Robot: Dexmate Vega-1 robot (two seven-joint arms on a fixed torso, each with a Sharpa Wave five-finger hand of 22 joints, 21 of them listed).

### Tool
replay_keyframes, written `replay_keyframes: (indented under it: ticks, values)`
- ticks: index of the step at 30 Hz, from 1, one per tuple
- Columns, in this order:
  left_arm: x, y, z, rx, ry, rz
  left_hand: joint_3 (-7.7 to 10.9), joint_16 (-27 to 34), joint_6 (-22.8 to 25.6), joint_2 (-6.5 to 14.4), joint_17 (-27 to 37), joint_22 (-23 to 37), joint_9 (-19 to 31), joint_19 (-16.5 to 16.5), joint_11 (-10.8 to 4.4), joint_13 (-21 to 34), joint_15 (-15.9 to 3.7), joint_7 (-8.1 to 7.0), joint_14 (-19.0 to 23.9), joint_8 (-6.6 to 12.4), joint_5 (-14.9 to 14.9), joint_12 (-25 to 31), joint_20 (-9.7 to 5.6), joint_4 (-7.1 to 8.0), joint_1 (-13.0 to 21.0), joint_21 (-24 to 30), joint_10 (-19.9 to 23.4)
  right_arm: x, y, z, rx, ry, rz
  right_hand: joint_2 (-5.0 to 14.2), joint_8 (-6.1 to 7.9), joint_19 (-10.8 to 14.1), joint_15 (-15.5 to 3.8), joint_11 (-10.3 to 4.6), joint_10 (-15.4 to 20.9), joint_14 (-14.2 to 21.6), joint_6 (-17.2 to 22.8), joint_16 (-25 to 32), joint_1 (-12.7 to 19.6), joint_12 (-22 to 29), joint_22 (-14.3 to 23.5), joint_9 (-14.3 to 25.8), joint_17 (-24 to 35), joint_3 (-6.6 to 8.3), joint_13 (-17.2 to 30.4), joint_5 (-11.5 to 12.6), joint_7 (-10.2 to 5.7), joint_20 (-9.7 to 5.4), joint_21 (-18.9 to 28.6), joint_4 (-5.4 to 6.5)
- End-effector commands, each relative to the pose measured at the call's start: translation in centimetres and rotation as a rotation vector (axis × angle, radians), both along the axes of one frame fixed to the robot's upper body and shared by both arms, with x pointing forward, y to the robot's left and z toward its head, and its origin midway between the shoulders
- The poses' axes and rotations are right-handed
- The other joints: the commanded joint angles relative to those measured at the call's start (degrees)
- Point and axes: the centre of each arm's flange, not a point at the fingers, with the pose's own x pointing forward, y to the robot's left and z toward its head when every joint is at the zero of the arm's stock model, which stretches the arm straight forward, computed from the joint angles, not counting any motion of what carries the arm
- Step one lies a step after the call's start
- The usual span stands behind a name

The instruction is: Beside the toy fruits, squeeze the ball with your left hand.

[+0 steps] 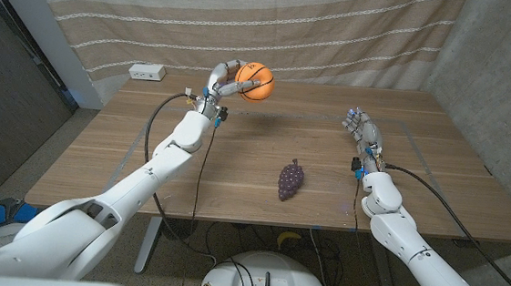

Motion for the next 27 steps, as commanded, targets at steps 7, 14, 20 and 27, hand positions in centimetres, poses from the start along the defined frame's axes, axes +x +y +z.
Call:
replay_keyframes:
  ticks: [7, 14, 20, 27]
  values:
    - [1.3, 1.0, -1.0, -0.153, 0.169, -0.176, 3.93, -0.29, 12.18, 23.30, 0.12, -0.40, 4.02, -1.79, -3.64, 2.97, -16.53, -1.05, 25.16, 0.24, 12.97, -0.23, -8.67, -1.24, 24.03, 0.67, 11.56, -0.1, 0.2, 0.4, -0.004, -0.010, -0.001, 0.04, -0.03, 0.69, 0.09, 0.21, 0.54, 0.38, 0.33, -0.15, 0.08, -0.16, 0.31, 0.18, 0.04, 0.17, 0.20, 0.28, 0.07, -0.15, -0.03, -0.43]
    - [1.8, 1.3, -1.5, -0.211, 0.242, -0.256, 3.94, -0.43, 12.17, 23.29, 0.17, -0.65, 4.39, -1.83, -3.70, 3.20, -16.46, -1.18, 25.28, 0.15, 13.22, -0.32, -8.66, -1.25, 24.07, 1.06, 11.51, -0.2, 0.2, 0.4, -0.005, -0.012, -0.001, 0.02, -0.03, 0.72, 0.10, 0.14, 0.55, 0.41, 0.34, -0.15, 0.08, -0.17, 0.31, 0.17, 0.04, 0.18, 0.21, 0.29, 0.01, -0.15, -0.08, -0.46]
    - [2.1, 1.6, -2.0, -0.260, 0.290, -0.303, 3.85, -0.57, 12.35, 23.24, 0.10, -0.98, 4.37, -1.86, -3.80, 3.32, -16.53, -1.17, 25.44, -0.07, 13.38, -0.38, -8.67, -1.28, 24.11, 1.34, 11.65, -0.3, 0.4, 0.4, -0.008, -0.015, 0.002, 0.00, -0.04, 0.75, 0.06, 0.28, 0.52, 0.39, 0.33, -0.18, 0.09, -0.21, 0.31, 0.17, 0.02, 0.20, 0.20, 0.30, 0.06, -0.16, -0.14, -0.50]
    - [2.1, 2.3, -2.8, -0.304, 0.328, -0.322, 3.90, -0.63, 12.46, 23.20, 0.19, -1.19, 4.41, -1.89, -3.74, 3.21, -16.46, -1.14, 25.61, -0.27, 13.64, -0.55, -8.66, -1.30, 24.14, 1.67, 11.85, -0.7, 0.5, 0.7, -0.016, -0.036, 0.001, -0.01, -0.03, 0.81, 0.04, 0.20, 0.53, 0.40, 0.37, -0.20, 0.10, -0.22, 0.31, 0.17, 0.02, 0.21, 0.20, 0.31, 0.12, -0.14, -0.19, -0.53]
